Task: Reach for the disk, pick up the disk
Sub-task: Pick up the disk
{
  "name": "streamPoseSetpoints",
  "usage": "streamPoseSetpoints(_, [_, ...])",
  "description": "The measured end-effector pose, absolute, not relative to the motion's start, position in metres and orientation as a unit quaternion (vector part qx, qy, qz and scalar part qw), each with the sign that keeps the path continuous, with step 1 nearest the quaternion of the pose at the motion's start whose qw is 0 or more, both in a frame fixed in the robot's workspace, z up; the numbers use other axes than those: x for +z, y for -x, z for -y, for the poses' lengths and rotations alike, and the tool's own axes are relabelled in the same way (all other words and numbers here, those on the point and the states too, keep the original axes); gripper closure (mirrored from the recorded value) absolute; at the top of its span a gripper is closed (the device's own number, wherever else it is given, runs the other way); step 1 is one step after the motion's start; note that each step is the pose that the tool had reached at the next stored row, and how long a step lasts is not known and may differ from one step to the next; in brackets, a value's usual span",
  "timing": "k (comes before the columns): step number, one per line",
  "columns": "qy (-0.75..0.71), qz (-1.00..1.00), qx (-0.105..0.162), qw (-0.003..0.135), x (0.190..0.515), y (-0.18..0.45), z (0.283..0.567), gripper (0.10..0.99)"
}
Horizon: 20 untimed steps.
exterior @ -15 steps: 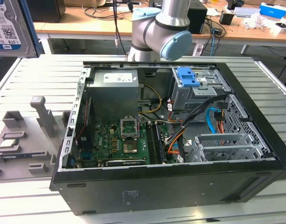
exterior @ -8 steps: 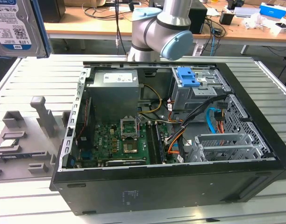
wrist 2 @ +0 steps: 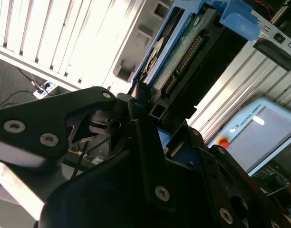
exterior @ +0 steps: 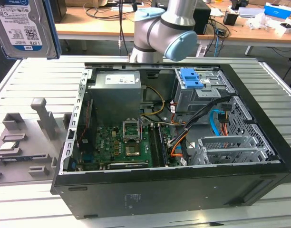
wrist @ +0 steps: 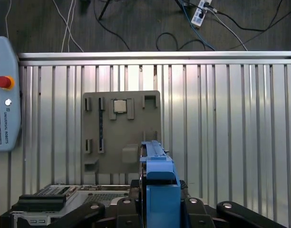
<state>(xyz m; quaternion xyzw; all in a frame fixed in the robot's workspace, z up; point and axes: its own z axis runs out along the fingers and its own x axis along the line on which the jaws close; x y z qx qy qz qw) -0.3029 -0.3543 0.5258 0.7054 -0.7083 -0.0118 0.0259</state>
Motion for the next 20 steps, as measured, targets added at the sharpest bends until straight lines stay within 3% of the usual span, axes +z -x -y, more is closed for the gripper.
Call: streamPoseSetpoints(20, [-0.705,0.708,-0.012,0.026,0.526,0.261,0.354,0.722])
